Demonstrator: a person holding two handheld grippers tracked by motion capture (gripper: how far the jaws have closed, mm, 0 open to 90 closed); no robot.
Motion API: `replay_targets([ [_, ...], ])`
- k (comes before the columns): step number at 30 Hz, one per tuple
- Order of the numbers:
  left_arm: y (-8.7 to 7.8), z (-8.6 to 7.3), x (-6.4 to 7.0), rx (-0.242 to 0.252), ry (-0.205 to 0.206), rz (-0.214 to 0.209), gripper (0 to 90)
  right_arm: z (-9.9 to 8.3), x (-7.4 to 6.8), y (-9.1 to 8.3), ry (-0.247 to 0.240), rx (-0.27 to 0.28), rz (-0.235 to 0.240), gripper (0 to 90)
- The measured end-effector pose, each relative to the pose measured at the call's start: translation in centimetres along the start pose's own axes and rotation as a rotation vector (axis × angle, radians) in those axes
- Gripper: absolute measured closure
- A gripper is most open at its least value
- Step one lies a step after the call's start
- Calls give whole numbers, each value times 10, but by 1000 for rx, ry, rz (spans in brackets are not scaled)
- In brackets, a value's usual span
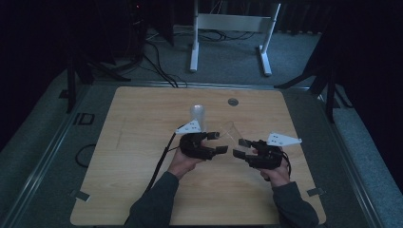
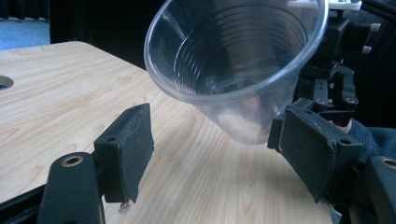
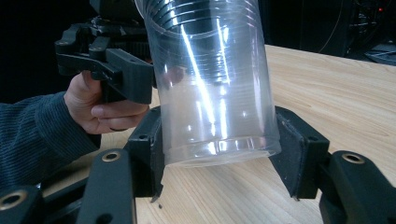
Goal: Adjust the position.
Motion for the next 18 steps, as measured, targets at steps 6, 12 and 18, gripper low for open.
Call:
replay_targets([
  [6, 2, 1, 1, 14, -3, -9, 254, -1, -1, 2, -1, -4, 6, 419],
  [12, 6, 1, 2, 23, -9, -19, 241, -2, -1, 4, 0, -5, 10, 419],
  [18, 10, 1, 3, 31, -13, -35, 235, -3, -2, 5, -1, -11, 16, 419],
])
Point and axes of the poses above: each handheld gripper's, and its own axes: y roughly forward along the jaws, z roughly out of its top, x roughly to its right, the point moved 4 cm from there along y, roughly forward along the jaws, and after that the axes turned 2 degrees about z, right-handed, at the moved point
